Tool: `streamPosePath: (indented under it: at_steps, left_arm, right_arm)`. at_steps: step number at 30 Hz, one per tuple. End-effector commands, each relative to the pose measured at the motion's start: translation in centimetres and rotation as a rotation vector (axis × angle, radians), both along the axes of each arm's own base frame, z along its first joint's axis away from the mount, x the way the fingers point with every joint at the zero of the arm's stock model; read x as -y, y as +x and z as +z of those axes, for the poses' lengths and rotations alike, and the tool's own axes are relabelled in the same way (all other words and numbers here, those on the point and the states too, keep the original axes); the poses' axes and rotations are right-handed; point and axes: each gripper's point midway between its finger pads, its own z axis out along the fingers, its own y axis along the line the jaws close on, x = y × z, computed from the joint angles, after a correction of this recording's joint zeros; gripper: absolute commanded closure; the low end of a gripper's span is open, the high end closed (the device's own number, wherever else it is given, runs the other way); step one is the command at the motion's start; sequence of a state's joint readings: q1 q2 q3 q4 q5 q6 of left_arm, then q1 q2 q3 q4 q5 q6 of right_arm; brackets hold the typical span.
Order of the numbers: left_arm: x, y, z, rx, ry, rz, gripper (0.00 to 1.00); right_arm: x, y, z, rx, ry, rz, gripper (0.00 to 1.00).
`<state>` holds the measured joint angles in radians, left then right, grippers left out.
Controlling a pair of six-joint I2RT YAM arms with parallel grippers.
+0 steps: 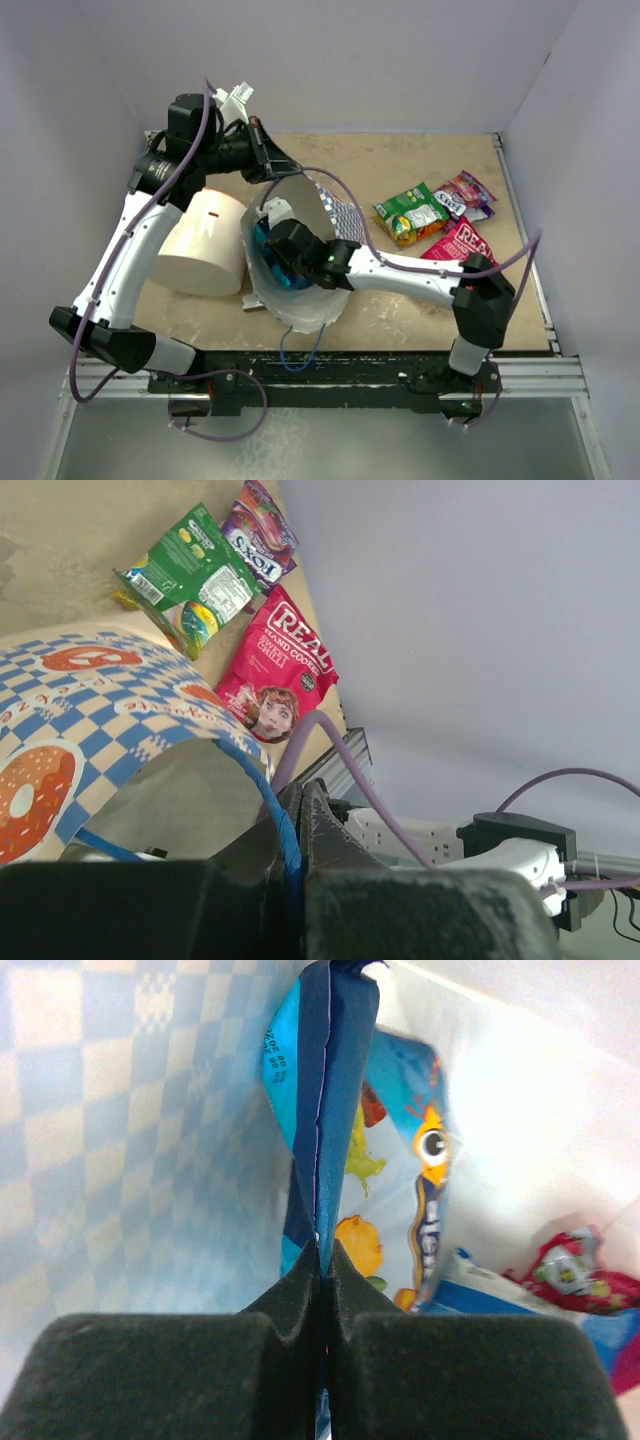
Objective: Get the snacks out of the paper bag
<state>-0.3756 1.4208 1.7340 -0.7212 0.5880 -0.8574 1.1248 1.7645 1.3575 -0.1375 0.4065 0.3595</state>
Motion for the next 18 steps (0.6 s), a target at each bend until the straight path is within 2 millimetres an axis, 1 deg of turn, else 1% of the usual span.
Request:
streamPosePath:
  at_steps: [1,4,8,14,16,18]
  left_arm:
    - [0.1,-0.2,2.0,0.054,-0.054,-0.012,1.00]
    - [0.3,0.0,2.7,0.065,-0.077,-0.009,1.00]
    - [0.6,0.4,3.2,0.063,-0.098,-0.010,1.00]
    - [0.8,1.4,3.1,0.058,-0.104,0.002,1.00]
    - [1.0,1.7,2.8,0.047,-0.103,0.003,1.00]
    - [1.2,2.0,2.7,0.039,-0.111,0.000,1.00]
  right_arm:
    - [1.2,-1.0,8.0,0.113,0.109,0.077,1.00]
    - [2.0,-2.1,9.9,0.106,0.165,0.097,1.00]
    - [2.7,-3.3,12.3,0.095,0.231,0.120,1.00]
    - [3.8,-4.2,14.2,0.098,0.277,0.131,1.00]
    - [3.7,-4.6,15.3,0.106,0.301,0.154,1.00]
    - [4.2,-4.6,16.8,0.128,0.326,0.146,1.00]
